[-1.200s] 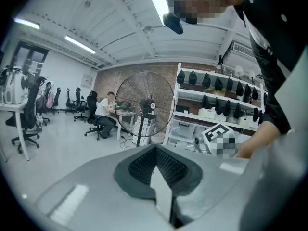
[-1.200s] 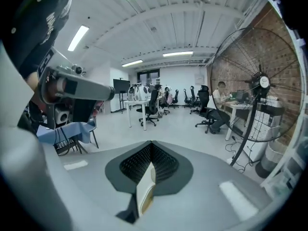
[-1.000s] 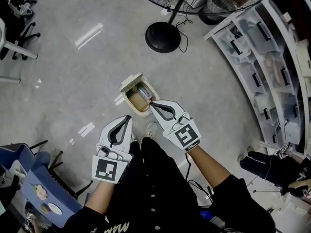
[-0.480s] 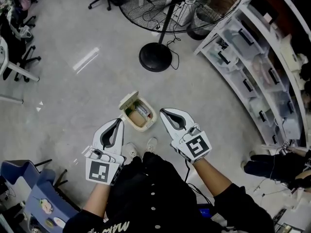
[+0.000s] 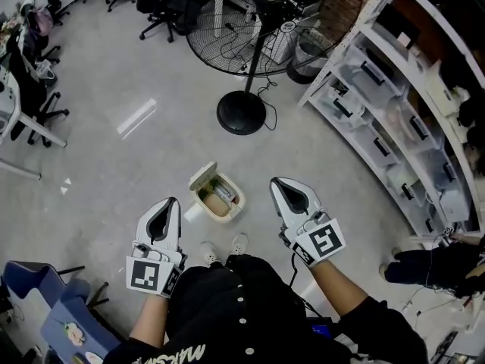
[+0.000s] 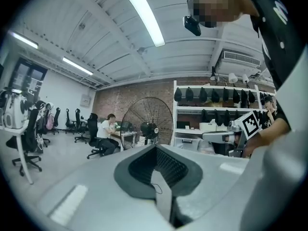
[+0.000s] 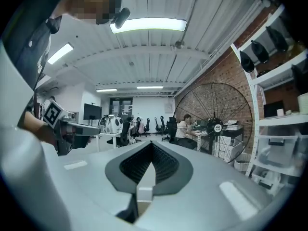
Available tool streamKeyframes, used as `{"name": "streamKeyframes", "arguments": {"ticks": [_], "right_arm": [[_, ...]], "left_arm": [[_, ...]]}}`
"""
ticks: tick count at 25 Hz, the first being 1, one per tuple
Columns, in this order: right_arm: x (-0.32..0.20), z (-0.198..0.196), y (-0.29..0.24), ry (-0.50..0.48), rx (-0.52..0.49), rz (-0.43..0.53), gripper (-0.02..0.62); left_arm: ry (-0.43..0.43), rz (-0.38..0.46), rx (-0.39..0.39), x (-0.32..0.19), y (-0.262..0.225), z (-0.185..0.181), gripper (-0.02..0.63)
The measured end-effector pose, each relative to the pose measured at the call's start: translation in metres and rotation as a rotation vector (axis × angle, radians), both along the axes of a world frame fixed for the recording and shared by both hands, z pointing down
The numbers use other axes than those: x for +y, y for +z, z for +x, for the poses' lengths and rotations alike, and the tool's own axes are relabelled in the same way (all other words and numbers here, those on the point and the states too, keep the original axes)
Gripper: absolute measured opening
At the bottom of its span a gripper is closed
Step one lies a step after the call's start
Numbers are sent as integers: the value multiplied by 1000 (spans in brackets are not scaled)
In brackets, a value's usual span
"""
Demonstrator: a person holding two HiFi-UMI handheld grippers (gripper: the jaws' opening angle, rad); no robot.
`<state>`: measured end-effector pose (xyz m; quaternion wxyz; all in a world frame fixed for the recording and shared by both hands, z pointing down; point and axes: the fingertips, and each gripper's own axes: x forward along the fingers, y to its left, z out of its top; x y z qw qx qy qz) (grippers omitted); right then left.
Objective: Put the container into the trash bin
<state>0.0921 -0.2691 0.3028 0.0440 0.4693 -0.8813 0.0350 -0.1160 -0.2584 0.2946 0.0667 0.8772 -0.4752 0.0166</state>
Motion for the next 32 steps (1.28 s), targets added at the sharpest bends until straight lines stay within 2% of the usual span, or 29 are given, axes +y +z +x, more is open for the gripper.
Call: {"name": "streamKeyframes", "arguments": {"ticks": [12, 16, 20, 25, 32], "right_arm": [[6, 36, -27, 135, -54, 76, 23], [7, 48, -34, 157, -81, 104, 23], [5, 57, -37, 184, -81, 118, 23], [1, 70, -45, 216, -85, 142, 23], [3, 69, -46, 219, -79, 163, 23]], "left_arm": [[-47, 48, -19, 1, -22, -26, 2], [-77, 57, -44, 1, -23, -36, 2], [-117, 63, -36, 1, -23, -50, 0], [-141, 79, -39, 1, -27, -56, 1], [-148, 93, -45, 1, -28, -57, 1]]}}
